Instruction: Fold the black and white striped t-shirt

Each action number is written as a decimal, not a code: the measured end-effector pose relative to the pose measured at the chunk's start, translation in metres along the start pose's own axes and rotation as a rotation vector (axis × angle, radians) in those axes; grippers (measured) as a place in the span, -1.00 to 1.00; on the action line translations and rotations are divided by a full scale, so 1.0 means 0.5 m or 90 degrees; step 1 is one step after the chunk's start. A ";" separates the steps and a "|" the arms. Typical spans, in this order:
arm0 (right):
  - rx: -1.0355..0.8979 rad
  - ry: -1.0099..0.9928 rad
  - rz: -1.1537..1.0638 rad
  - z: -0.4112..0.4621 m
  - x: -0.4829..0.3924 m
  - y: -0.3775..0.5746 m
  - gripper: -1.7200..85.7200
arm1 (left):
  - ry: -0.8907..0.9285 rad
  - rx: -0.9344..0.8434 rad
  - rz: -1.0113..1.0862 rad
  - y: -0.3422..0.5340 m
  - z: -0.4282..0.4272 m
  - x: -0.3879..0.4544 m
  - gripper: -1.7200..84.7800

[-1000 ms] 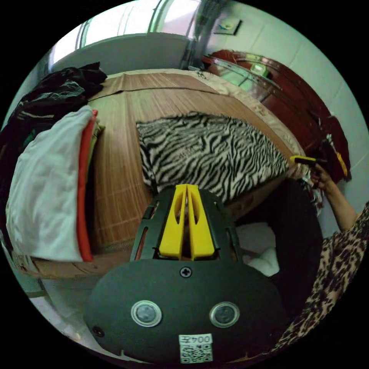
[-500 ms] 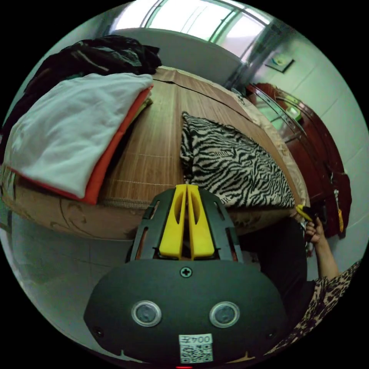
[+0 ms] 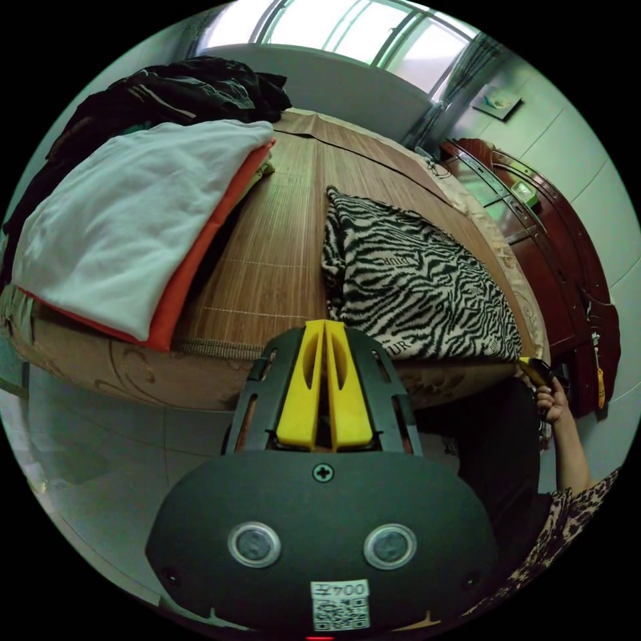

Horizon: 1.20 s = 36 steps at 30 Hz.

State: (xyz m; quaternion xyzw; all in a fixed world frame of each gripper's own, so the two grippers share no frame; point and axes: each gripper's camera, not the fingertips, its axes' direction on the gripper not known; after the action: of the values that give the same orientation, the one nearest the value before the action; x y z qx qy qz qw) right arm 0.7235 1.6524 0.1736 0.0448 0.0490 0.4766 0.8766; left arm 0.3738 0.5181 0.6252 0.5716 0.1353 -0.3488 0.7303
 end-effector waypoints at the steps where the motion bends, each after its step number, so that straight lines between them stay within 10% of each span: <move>1: -0.007 0.010 -0.001 0.004 -0.003 0.000 -0.92 | 0.001 0.001 -0.004 -0.002 -0.004 0.000 -0.96; 11: 0.096 0.229 -0.233 0.015 -0.226 0.082 -0.92 | 0.056 0.035 0.020 -0.034 -0.060 0.083 -0.96; 20: -0.027 0.349 -0.539 0.297 -0.472 0.209 -0.97 | 0.108 -0.016 0.351 -0.040 0.054 0.586 -0.96; 36: 0.029 0.401 -0.561 0.382 -0.497 0.258 -0.98 | 0.086 0.011 0.350 -0.080 0.042 0.720 -0.96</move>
State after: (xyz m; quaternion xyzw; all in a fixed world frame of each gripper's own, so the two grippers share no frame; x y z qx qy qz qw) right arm 0.5063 1.5076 0.3898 -0.1062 0.3337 0.0534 0.9351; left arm 0.6019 0.3666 0.3874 0.6147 0.0203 -0.0999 0.7822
